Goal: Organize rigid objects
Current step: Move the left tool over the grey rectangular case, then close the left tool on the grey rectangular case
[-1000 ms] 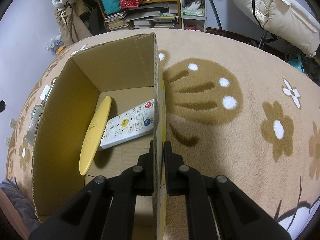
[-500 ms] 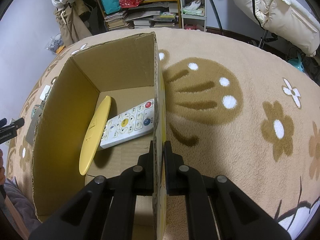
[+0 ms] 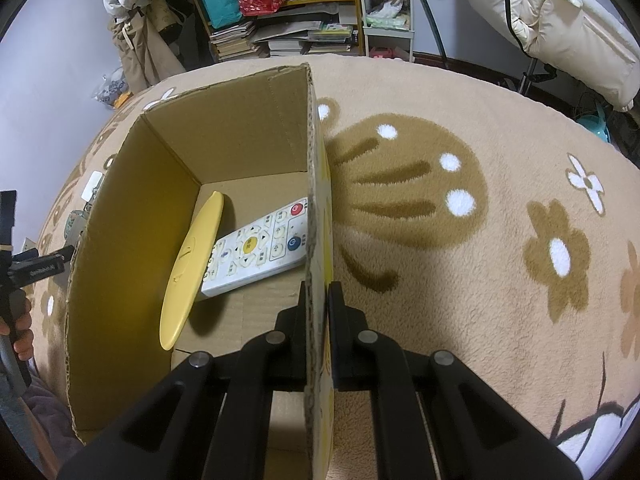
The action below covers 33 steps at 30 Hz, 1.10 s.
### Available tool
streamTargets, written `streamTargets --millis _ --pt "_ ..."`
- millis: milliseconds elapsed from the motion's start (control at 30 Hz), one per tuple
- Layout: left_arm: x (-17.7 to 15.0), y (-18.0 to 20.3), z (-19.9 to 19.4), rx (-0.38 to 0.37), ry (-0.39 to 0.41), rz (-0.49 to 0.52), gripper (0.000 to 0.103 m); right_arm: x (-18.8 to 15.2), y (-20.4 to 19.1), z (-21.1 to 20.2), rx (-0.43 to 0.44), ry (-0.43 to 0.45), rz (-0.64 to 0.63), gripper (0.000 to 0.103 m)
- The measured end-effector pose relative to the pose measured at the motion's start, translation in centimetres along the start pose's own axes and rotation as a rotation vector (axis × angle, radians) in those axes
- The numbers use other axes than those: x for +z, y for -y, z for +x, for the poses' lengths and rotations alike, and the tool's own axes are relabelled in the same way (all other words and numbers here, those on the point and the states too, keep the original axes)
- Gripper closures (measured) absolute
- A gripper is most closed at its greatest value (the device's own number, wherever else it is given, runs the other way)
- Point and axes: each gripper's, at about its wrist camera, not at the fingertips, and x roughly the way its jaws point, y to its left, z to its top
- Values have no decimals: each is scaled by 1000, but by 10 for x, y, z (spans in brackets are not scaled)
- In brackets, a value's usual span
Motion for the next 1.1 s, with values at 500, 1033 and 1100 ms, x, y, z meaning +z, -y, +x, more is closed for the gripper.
streamTargets --millis 500,1033,1100 --pt "-2 14 9 -45 -27 46 0 0 0 0 -1 -1 0 95" --pt "-15 49 9 -78 -38 188 51 1 -1 -1 -1 -1 -1 95" --pt "-16 51 9 -72 -30 195 51 1 -1 -1 -1 -1 0 95"
